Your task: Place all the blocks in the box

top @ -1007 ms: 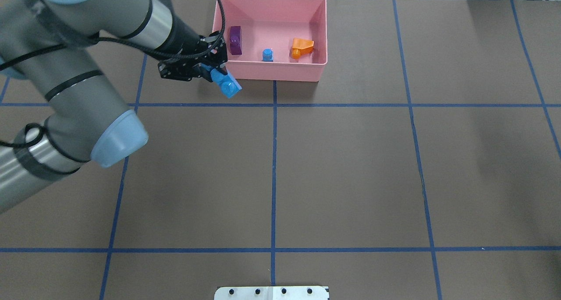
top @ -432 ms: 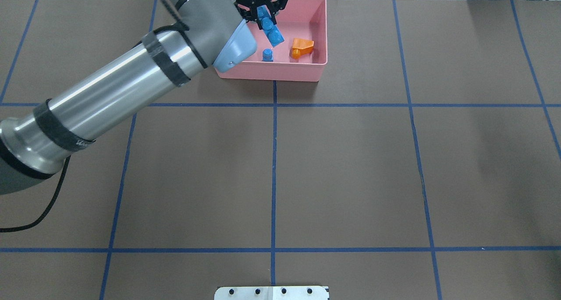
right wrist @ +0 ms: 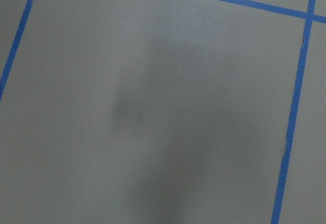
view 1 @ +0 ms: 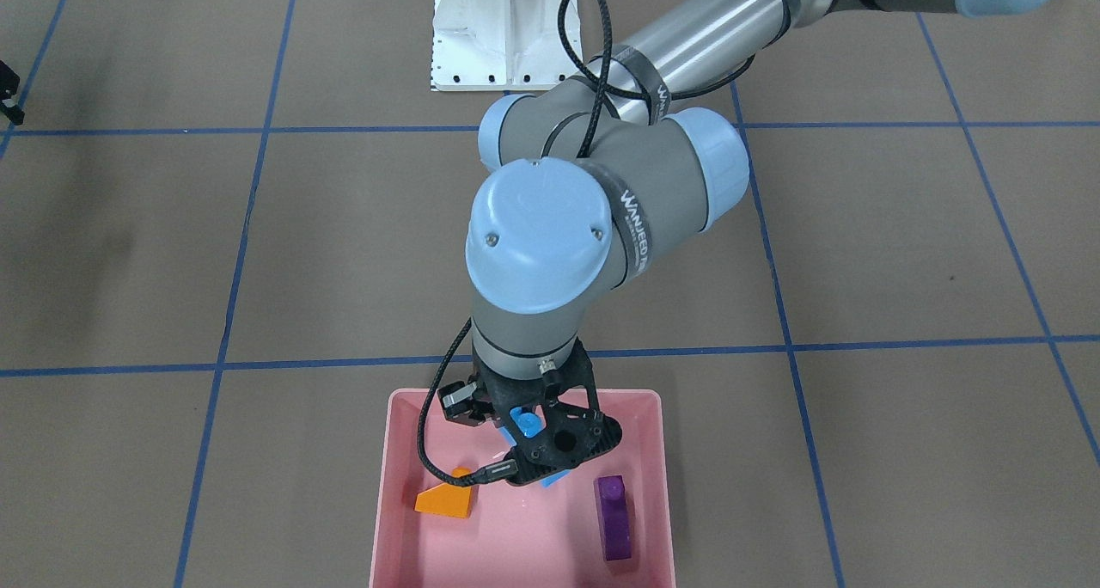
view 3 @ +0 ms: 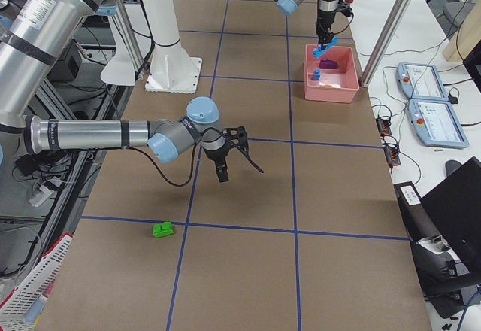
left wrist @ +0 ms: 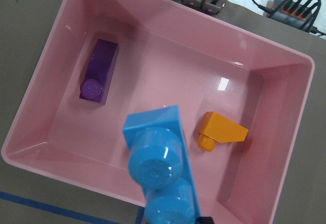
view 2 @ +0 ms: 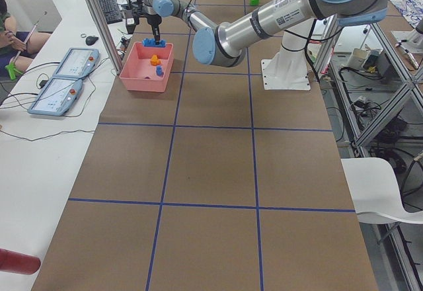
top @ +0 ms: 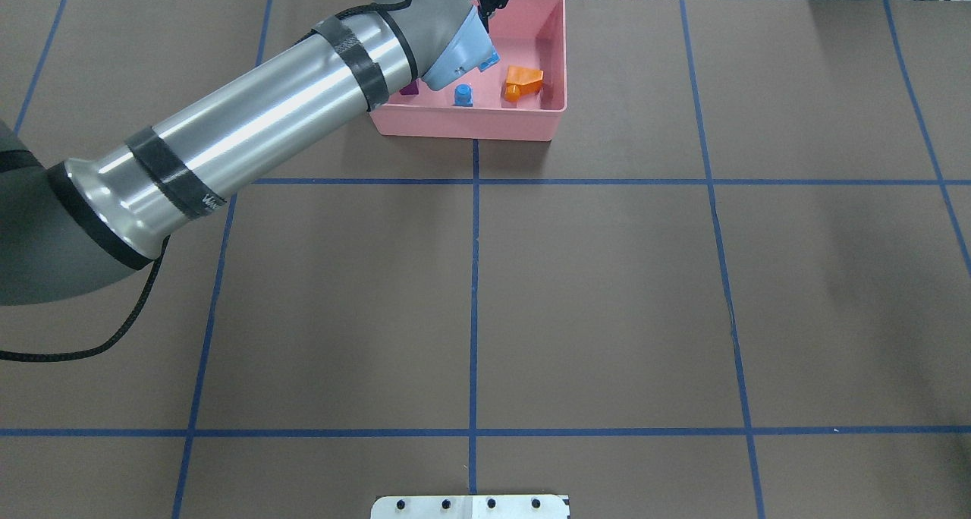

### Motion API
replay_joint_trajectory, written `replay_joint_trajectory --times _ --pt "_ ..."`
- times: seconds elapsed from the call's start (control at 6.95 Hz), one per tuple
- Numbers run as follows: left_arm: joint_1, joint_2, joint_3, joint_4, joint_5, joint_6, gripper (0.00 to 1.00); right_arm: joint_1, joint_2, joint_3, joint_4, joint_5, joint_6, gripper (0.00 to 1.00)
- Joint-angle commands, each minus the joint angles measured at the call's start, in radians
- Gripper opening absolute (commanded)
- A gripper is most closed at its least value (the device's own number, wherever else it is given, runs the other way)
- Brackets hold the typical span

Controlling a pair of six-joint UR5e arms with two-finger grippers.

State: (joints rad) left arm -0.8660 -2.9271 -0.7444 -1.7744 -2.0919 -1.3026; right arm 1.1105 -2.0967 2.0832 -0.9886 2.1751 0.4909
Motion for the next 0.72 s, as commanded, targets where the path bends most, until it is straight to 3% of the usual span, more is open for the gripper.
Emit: replay_joint_trajectory --times 0.0,0.14,0.43,0.58 --pt "0.005 -0.044 0.169 -0.143 0.035 -0.064 0.00 0.002 0.001 0.001 0.001 0.000 0.000 1.00" --pt "0.016 -0.044 0.184 -0.170 0.035 -0.066 0.44 0.002 -0.002 0.000 0.001 0.000 0.000 1.00" --pt "0.057 -0.055 0.177 -0.188 0.039 -0.050 1.00 0.003 -0.026 0.001 0.002 0.000 -0.002 1.00" --pt "0.062 -0.053 0.159 -0.186 0.038 -0.049 1.00 0.003 -0.051 0.003 0.010 0.003 -0.015 1.00"
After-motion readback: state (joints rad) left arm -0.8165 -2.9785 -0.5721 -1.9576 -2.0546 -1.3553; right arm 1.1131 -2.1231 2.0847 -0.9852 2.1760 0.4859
